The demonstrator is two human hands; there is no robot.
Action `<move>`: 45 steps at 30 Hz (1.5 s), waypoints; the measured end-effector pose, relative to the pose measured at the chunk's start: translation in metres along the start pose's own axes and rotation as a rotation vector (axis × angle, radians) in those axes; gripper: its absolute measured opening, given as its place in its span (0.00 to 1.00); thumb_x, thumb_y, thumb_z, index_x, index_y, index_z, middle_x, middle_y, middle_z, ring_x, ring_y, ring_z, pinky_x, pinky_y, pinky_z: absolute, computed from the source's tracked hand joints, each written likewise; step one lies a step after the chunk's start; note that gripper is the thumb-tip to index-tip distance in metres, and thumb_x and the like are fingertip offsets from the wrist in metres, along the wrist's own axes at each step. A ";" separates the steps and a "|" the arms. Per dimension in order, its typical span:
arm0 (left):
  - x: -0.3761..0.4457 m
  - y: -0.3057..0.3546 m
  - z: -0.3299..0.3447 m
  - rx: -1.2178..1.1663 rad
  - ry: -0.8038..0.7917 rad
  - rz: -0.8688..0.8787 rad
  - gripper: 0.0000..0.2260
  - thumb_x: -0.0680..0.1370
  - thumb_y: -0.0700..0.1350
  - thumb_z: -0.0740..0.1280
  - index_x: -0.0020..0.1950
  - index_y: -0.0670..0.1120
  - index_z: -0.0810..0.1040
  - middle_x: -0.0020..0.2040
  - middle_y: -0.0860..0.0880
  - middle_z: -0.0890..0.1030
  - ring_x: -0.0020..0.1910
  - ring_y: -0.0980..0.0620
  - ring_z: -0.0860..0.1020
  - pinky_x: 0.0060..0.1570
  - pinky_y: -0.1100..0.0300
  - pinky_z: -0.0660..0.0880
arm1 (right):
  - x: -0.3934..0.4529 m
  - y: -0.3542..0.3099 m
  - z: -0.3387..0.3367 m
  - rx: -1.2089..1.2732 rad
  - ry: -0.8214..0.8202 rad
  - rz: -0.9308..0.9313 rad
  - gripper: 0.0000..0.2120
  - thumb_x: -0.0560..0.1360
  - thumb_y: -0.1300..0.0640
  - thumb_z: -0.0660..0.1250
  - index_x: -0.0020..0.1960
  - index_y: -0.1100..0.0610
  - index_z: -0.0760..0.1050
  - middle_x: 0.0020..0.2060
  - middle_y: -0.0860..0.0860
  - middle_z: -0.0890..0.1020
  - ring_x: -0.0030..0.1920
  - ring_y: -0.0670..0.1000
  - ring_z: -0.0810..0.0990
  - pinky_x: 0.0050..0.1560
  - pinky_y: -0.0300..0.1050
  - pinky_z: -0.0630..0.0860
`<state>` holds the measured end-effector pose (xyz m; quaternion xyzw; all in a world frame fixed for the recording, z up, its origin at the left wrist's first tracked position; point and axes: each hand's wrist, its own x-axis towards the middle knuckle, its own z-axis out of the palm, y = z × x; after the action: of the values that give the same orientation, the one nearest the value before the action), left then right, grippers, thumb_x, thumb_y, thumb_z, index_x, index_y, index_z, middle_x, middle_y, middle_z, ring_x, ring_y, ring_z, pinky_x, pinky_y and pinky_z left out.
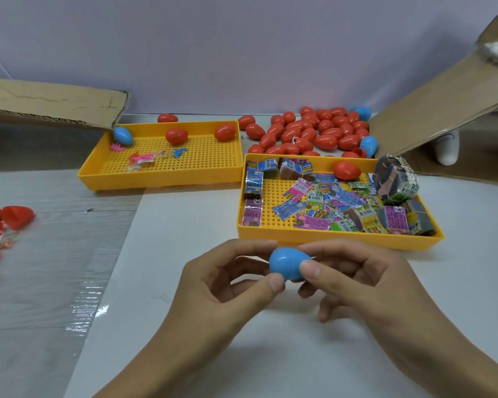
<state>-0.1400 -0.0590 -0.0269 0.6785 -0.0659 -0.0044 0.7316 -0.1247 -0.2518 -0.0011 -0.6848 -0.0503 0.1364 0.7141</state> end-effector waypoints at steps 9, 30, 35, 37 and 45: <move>0.000 0.001 0.002 -0.022 0.000 0.070 0.13 0.69 0.43 0.75 0.53 0.50 0.84 0.49 0.49 0.86 0.49 0.50 0.85 0.46 0.64 0.80 | -0.001 0.004 -0.002 -0.078 -0.008 -0.066 0.14 0.63 0.56 0.77 0.49 0.49 0.85 0.46 0.52 0.86 0.43 0.49 0.85 0.37 0.41 0.80; -0.002 0.006 0.003 -0.026 0.022 -0.023 0.13 0.67 0.50 0.75 0.51 0.50 0.85 0.43 0.44 0.86 0.37 0.46 0.85 0.41 0.61 0.80 | -0.003 -0.004 0.002 -0.038 -0.016 -0.036 0.13 0.64 0.49 0.77 0.47 0.50 0.85 0.38 0.55 0.87 0.35 0.50 0.85 0.32 0.39 0.78; -0.002 0.004 0.002 0.018 -0.025 -0.024 0.17 0.66 0.49 0.77 0.55 0.54 0.85 0.50 0.46 0.84 0.42 0.47 0.84 0.43 0.57 0.82 | -0.002 -0.001 0.001 -0.053 -0.027 -0.040 0.13 0.64 0.51 0.80 0.48 0.50 0.86 0.38 0.54 0.87 0.35 0.50 0.85 0.32 0.38 0.77; -0.001 0.004 0.002 0.040 -0.031 0.002 0.16 0.67 0.47 0.77 0.54 0.53 0.85 0.50 0.48 0.84 0.44 0.48 0.84 0.44 0.58 0.82 | -0.001 -0.002 0.001 -0.062 -0.026 -0.064 0.11 0.66 0.51 0.78 0.48 0.50 0.86 0.39 0.54 0.87 0.36 0.50 0.85 0.32 0.39 0.78; 0.000 0.002 0.002 -0.012 0.048 0.009 0.15 0.66 0.45 0.78 0.52 0.51 0.85 0.49 0.49 0.87 0.46 0.52 0.86 0.44 0.66 0.79 | 0.010 -0.005 -0.039 -0.605 0.192 -0.215 0.08 0.72 0.58 0.72 0.44 0.46 0.84 0.30 0.47 0.83 0.28 0.45 0.78 0.29 0.37 0.74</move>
<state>-0.1409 -0.0604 -0.0245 0.6738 -0.0513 0.0150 0.7370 -0.1046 -0.2868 0.0005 -0.8664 -0.0928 -0.0259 0.4900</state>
